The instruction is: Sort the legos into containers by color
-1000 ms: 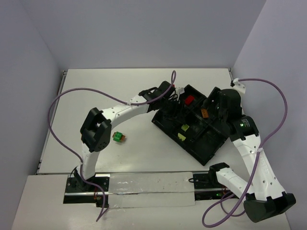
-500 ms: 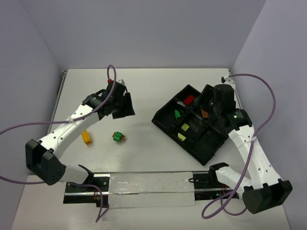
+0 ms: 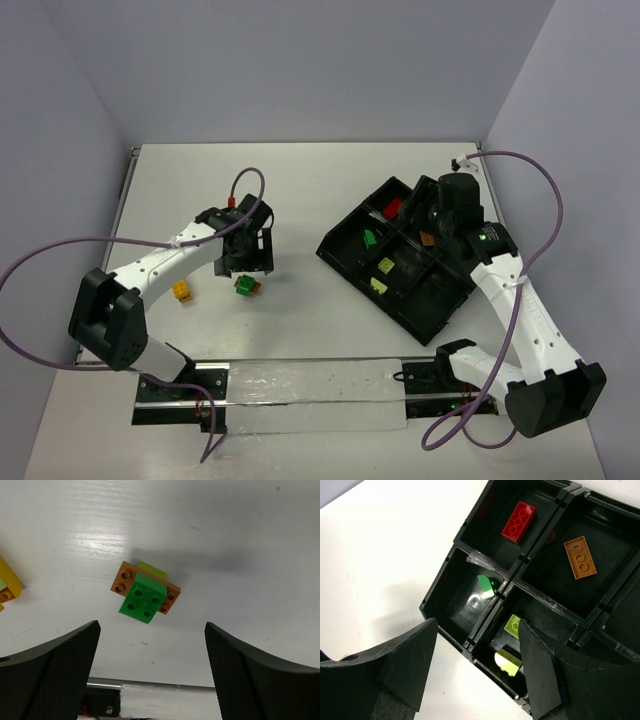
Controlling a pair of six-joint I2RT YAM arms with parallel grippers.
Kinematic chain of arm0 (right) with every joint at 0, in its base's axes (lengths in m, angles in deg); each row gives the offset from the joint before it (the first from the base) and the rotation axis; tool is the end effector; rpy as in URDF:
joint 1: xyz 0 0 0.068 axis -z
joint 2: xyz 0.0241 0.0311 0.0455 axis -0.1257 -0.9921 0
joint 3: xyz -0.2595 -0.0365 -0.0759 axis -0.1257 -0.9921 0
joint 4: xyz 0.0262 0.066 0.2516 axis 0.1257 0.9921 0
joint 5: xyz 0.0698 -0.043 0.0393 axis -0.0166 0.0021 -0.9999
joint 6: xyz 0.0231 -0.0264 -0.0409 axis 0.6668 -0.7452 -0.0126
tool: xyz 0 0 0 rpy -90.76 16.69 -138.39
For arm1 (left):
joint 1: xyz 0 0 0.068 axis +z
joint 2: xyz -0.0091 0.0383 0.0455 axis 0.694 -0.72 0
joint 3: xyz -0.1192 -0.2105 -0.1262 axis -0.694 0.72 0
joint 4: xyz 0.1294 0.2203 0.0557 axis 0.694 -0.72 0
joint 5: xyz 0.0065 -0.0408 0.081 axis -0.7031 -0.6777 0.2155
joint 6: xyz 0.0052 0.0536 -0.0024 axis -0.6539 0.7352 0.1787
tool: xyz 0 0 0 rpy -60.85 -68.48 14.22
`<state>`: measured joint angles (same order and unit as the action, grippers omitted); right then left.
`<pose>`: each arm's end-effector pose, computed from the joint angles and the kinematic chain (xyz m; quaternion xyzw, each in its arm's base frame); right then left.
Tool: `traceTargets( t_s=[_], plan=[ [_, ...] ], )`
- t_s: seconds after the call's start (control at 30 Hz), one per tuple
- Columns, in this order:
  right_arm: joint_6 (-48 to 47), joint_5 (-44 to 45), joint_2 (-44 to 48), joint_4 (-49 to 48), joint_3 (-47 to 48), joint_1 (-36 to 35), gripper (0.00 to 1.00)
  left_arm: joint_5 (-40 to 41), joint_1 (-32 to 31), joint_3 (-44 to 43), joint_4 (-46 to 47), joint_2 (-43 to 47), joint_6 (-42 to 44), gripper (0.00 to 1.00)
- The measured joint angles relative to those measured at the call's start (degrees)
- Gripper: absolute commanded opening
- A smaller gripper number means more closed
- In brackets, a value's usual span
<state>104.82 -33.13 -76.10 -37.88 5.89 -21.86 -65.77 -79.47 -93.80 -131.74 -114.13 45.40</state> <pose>0.2138 0.0508 0.3494 0.1656 0.8628 0.1331 0.4588 0.2318 -0.1551 0.2389 -0.0395 0.9832 0.0142 0.1778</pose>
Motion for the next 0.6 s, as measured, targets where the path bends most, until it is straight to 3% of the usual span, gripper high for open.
traceTargets(
  t_s=[0.43, 0.6],
  plan=[
    [0.17, -0.57, -1.13, -0.22, 0.00, -0.02, 0.73, 1.30, 0.21, 2.33, 1.02, -3.97, 2.74, 0.70],
    [0.20, -0.57, -1.13, -0.22, -0.02, -0.02, 0.73, 1.20, 0.86, 3.10, 1.99, -4.72, 3.73, 0.68]
  ],
)
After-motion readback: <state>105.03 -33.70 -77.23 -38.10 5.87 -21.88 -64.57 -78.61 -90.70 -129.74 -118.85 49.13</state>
